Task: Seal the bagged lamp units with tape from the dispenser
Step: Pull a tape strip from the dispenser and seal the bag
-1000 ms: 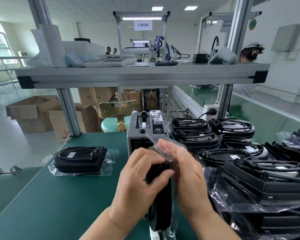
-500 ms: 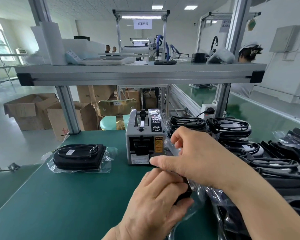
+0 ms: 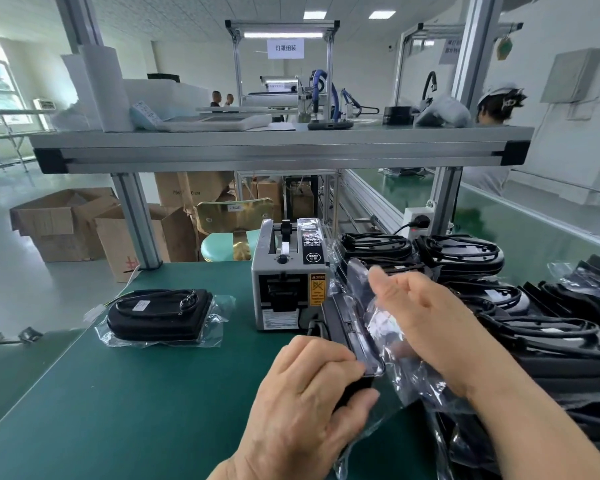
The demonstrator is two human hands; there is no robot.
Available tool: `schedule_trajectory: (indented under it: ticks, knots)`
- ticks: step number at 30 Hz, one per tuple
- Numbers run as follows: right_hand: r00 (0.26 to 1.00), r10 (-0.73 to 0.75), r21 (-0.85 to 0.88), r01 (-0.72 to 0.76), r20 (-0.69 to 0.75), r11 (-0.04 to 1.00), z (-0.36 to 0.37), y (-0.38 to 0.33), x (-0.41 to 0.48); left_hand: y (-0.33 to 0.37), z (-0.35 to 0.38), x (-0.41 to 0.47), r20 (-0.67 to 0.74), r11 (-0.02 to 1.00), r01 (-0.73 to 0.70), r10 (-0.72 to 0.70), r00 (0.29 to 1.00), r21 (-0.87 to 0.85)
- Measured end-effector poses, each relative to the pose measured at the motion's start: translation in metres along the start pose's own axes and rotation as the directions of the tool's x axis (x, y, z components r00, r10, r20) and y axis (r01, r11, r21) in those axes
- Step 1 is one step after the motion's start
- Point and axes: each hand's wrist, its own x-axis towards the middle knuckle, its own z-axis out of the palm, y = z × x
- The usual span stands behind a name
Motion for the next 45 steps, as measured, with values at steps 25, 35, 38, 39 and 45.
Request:
schedule_trajectory:
  ticks: [25,35,38,39,45]
  knots:
    - [0.986,-0.152,0.164,0.138,0.075,0.977,0.017,0.020,0.002,-0.151,0.048,0.043,0.334,-0.414,0.751,-0.903,-0.269,-0.515]
    - [0.984,-0.168,0.194,0.154,0.058,0.969,0.027,0.011,-0.011,-0.145,0.067,0.050,0.283,-0.387,0.618,-0.922,-0.264,-0.685]
    - [0.985,-0.166,0.209,0.152,0.051,0.966,0.027,0.011,-0.016,-0.131,0.062,0.050,0.185,-0.321,0.596,-0.942,-0.279,-0.736]
    - [0.986,-0.162,0.221,0.148,0.048,0.964,0.026,0.012,-0.018,-0.124,0.056,0.052,0.189,-0.289,0.624,-0.956,-0.223,-0.726]
    - [0.991,-0.074,0.392,0.025,0.109,0.920,0.029,0.017,-0.019,-0.052,-0.032,0.052,0.551,0.007,0.779,-0.703,0.450,-0.627]
